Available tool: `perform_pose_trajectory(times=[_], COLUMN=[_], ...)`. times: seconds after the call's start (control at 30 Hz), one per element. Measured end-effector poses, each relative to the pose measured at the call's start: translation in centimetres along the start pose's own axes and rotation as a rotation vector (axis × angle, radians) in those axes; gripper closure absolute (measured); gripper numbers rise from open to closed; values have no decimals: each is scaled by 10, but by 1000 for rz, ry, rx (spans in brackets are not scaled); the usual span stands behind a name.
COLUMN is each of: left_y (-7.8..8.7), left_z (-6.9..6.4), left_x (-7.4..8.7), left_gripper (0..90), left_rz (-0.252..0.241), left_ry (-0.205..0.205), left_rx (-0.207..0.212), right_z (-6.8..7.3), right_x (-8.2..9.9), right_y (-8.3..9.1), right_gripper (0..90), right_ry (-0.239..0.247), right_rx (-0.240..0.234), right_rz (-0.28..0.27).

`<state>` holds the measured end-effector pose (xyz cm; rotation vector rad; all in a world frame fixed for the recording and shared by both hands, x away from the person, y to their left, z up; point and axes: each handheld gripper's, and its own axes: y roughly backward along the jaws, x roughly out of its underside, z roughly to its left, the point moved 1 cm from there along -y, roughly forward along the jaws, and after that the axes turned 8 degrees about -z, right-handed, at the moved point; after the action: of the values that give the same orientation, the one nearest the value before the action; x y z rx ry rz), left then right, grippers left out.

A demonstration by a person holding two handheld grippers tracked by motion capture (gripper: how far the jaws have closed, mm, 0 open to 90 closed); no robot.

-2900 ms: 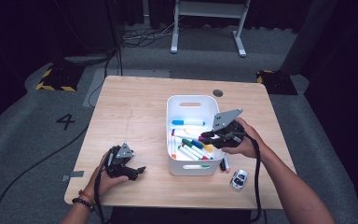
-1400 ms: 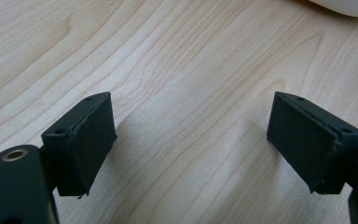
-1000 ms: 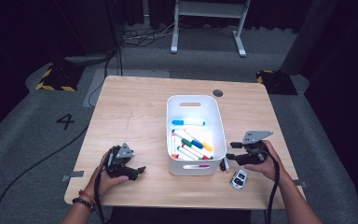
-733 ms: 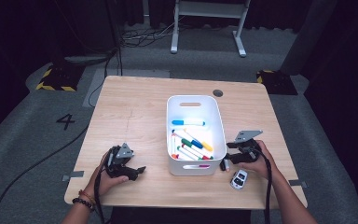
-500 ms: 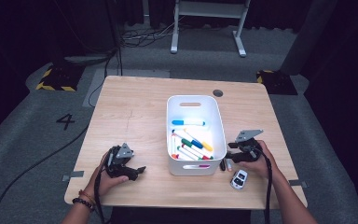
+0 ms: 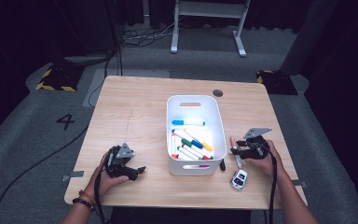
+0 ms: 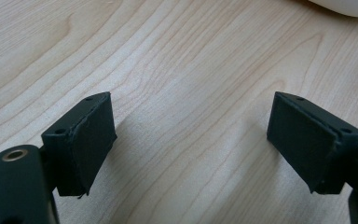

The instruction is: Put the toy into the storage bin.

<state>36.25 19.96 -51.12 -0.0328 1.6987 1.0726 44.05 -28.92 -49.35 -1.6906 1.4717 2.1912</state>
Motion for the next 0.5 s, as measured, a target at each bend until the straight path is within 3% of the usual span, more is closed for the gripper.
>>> perform_pose_trajectory(times=[0.27,0.33,0.5], left_y=[0,0,0], left_z=[0,0,0], left_x=[0,0,0], left_gripper=[154,154,154], left_rz=[0,0,0], left_ry=[0,0,1], left_rx=[0,0,0], right_z=[-13,-13,-16], right_x=[-3,-4,-5], right_y=[-7,-8,-8], right_gripper=[528,536,660], right_ry=[-77,-59,-71], right_rx=[34,52,52], right_rz=[2,10,7])
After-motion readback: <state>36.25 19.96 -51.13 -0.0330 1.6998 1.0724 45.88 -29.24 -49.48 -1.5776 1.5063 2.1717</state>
